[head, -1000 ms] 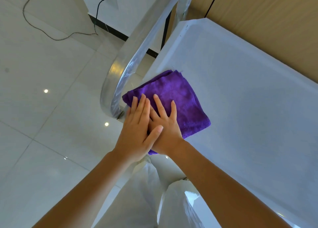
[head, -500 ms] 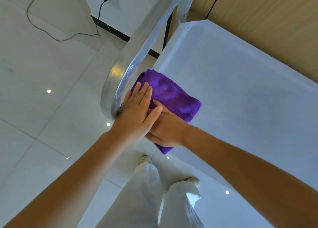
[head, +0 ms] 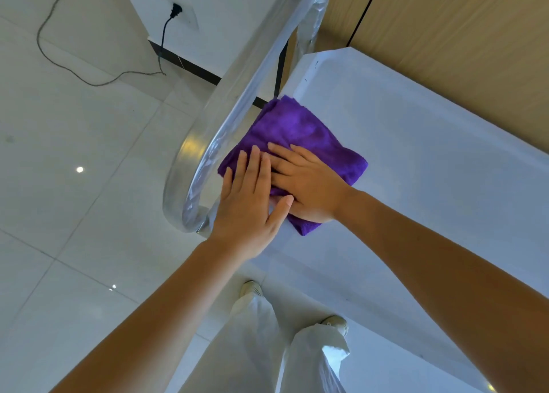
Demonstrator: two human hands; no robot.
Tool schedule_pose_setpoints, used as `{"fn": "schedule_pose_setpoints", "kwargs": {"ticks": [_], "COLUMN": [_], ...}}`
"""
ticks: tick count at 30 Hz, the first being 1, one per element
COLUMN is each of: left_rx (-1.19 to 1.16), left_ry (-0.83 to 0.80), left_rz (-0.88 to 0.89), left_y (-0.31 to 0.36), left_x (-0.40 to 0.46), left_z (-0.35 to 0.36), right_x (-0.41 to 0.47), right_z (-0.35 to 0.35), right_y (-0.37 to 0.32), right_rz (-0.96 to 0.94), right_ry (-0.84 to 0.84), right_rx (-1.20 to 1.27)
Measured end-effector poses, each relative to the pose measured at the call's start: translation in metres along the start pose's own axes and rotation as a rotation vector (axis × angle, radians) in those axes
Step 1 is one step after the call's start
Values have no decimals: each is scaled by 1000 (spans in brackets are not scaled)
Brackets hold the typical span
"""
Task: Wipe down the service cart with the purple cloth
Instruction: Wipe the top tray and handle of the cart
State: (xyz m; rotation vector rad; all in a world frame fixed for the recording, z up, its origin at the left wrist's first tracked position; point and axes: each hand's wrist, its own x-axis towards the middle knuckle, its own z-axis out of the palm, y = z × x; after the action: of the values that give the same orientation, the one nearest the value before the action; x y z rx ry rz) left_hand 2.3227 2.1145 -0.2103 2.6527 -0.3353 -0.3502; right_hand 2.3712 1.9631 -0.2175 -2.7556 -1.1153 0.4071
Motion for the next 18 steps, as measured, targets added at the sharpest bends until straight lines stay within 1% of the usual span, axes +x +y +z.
{"fn": "schedule_pose_setpoints", "kwargs": {"ticks": [5, 11, 16, 18], "left_rx": [1, 0, 71, 78], "left_ry": [62, 28, 8, 18], "left_rz": [-49, -18, -33, 3], "left_y": [10, 24, 34, 40], "left_x": [20, 43, 58, 60], "left_z": [11, 17, 23, 25], "right_x": [7, 16, 25, 28], "right_z": [-10, -18, -21, -22], "right_y": [25, 55, 79, 88], "right_rz": [212, 363, 469, 516], "right_ry": [16, 88, 145, 178], "right_rx": [67, 99, 109, 125]}}
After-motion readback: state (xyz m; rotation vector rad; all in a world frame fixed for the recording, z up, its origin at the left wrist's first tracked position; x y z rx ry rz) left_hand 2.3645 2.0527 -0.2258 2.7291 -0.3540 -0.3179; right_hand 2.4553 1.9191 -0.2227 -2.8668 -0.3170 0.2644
